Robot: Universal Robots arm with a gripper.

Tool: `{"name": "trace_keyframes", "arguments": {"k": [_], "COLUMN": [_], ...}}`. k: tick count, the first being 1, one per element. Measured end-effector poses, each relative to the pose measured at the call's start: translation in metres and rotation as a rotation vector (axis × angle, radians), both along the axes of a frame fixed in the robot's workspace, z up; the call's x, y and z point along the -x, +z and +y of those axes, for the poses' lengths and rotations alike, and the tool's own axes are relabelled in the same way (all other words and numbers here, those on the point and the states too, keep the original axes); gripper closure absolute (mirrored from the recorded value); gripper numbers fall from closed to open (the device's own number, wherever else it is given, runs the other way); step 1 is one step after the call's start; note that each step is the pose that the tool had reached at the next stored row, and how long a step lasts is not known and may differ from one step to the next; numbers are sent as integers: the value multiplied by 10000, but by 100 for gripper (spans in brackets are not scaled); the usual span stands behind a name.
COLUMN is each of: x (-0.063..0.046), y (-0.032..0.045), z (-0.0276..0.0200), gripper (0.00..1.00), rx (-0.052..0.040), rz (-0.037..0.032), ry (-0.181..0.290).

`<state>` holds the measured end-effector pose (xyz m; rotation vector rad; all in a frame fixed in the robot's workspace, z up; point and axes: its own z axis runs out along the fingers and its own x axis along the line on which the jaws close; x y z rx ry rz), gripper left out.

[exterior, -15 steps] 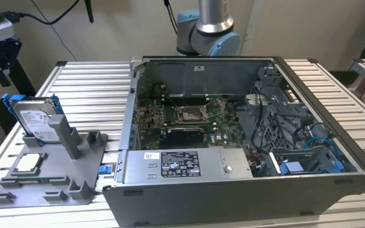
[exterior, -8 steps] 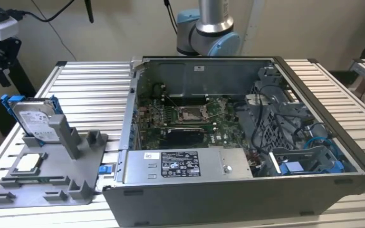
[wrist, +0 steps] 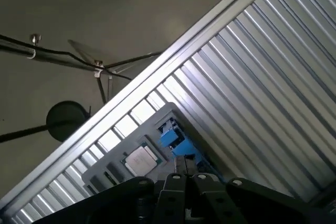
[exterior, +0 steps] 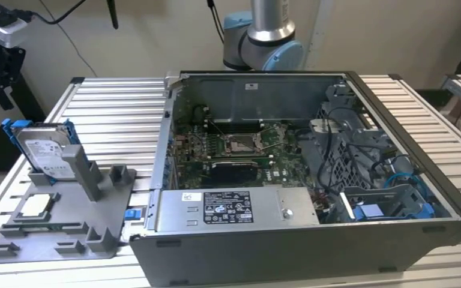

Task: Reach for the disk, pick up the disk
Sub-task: 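Pick up the disk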

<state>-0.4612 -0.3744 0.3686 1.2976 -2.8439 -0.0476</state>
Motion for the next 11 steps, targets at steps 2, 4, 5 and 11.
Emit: {"name": "trace_keyframes", "arguments": {"k": [2,4,5,11], "x": [0,0,0,0], "y": [1,0,0,0], "z": [0,0,0,0], "gripper": [100,100,100,100], "rx": [1,1,1,6], "rz": [-2,-8,-11,-23], "ry": [370,730,909,2006]}}
